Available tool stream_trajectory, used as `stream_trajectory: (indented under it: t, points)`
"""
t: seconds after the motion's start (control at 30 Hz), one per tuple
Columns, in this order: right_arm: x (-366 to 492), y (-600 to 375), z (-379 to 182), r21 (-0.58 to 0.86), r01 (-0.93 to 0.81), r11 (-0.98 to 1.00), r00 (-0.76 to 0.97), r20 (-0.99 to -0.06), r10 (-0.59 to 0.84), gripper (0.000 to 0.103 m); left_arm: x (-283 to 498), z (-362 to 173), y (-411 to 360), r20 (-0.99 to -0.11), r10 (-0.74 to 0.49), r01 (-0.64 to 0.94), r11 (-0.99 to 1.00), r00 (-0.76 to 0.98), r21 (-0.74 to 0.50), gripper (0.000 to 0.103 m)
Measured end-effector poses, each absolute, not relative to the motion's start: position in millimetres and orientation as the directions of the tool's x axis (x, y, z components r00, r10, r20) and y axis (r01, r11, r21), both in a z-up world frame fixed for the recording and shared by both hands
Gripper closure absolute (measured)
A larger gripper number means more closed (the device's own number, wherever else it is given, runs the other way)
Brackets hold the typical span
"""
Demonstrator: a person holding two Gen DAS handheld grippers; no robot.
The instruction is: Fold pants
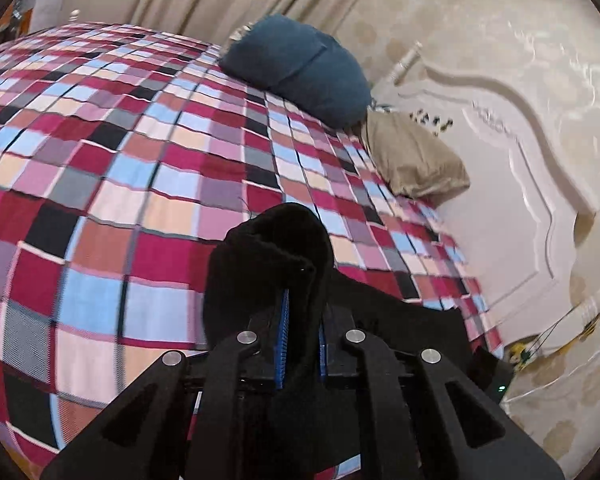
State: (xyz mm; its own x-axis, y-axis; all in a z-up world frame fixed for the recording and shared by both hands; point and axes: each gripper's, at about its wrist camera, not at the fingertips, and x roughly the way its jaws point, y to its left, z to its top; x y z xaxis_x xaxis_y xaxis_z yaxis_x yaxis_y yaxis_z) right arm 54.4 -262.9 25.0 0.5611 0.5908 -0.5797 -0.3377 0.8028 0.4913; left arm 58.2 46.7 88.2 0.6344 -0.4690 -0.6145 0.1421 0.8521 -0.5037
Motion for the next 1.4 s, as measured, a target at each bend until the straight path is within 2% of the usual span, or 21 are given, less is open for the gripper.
stream_trajectory:
  t: [0.2,0.33,0.57,0.6,0.67,0.73,0.8,0.9,1.0,1.13,1.2,1.27,1.4]
  points:
    - [51.9,-266.7,26.1,0.510,-0.332,0.793,0.559,-0.571,0.601,0.002,67.8,75.4,12.3,-0.641,-0.472,0.155,0.860,0.606,-0.486,0.092]
    - [48.3,-271.5,27.5,0.531,-0.325,0.782,0.554,-0.564,0.613,0.002,74.7,69.1,-17.1,-0.668,-0.447,0.187,0.885,0.594,-0.427,0.092]
    - [41.1,-283.8,30.4,0.573,-0.319,0.755,0.531,-0.552,0.643,0.002,91.5,29.3,-56.4,-0.737,-0.430,0.171,0.899,0.521,-0.404,0.091]
    - [40.1,-286.1,31.0,0.581,-0.318,0.749,0.527,-0.549,0.649,0.002,91.4,26.7,-60.4,-0.742,-0.426,0.176,0.902,0.517,-0.394,0.088]
    - [38.6,-291.1,32.2,0.599,-0.313,0.737,0.518,-0.542,0.661,0.002,88.5,24.2,-70.6,-0.750,-0.412,0.199,0.910,0.518,-0.363,0.076]
    - [36.8,-296.4,33.1,0.620,-0.305,0.723,0.510,-0.535,0.674,0.002,79.9,30.4,-78.5,-0.725,-0.439,0.249,0.898,0.531,-0.362,0.046]
    - [36.4,-301.0,33.5,0.641,-0.295,0.708,0.502,-0.527,0.686,0.002,70.7,43.6,-79.9,-0.687,-0.468,0.279,0.884,0.556,-0.376,0.029]
    - [36.1,-309.6,34.7,0.688,-0.272,0.673,0.476,-0.511,0.715,0.003,51.1,70.4,-72.7,-0.611,-0.519,0.334,0.854,0.598,-0.398,0.019]
    - [40.2,-321.8,34.7,0.801,-0.236,0.551,0.431,-0.422,0.798,0.003,34.9,86.0,-45.4,-0.538,-0.543,0.331,0.833,0.645,-0.444,0.016]
    - [51.8,-323.4,46.0,0.884,-0.239,0.401,0.384,-0.293,0.875,0.003,27.0,70.7,18.4,-0.462,-0.566,0.217,0.761,0.683,-0.611,0.015]
    - [60.4,-315.2,49.8,0.885,-0.247,0.395,0.358,-0.295,0.886,0.003,25.9,53.0,45.6,-0.475,-0.539,0.132,0.746,0.696,-0.653,0.015]
    - [71.7,-301.0,49.6,0.868,-0.258,0.425,0.327,-0.335,0.883,0.003,22.7,32.7,69.2,-0.494,-0.520,0.067,0.733,0.697,-0.677,0.015]
    - [96.1,-271.1,31.8,0.873,-0.213,0.438,0.248,-0.386,0.889,0.003,16.1,9.3,88.0,-0.503,-0.508,0.022,0.718,0.699,-0.695,0.015]
